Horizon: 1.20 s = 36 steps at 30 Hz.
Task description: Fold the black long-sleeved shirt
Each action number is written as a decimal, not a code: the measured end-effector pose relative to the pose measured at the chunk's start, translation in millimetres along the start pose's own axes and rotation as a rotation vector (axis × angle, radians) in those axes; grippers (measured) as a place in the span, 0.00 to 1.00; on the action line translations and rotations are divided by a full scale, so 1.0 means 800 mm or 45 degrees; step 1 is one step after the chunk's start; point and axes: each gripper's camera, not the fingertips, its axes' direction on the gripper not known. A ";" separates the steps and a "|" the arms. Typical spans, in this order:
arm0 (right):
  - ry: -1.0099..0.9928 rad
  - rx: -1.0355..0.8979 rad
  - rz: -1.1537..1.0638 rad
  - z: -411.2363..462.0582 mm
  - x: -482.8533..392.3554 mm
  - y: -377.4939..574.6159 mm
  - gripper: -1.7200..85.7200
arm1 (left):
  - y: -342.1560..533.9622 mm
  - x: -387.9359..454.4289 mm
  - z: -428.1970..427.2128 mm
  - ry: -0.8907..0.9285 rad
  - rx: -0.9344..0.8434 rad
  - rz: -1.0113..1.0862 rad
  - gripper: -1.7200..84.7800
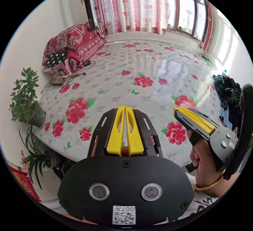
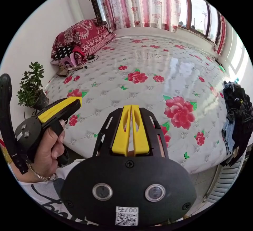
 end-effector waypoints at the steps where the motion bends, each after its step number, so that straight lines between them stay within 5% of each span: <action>1: 0.008 -0.002 -0.003 0.000 -0.002 0.001 0.02 | 0.000 0.000 0.000 0.000 -0.003 -0.001 0.01; 36: 0.025 -0.089 0.089 -0.004 0.001 0.006 0.02 | 0.008 0.009 -0.017 0.002 -0.015 0.013 0.01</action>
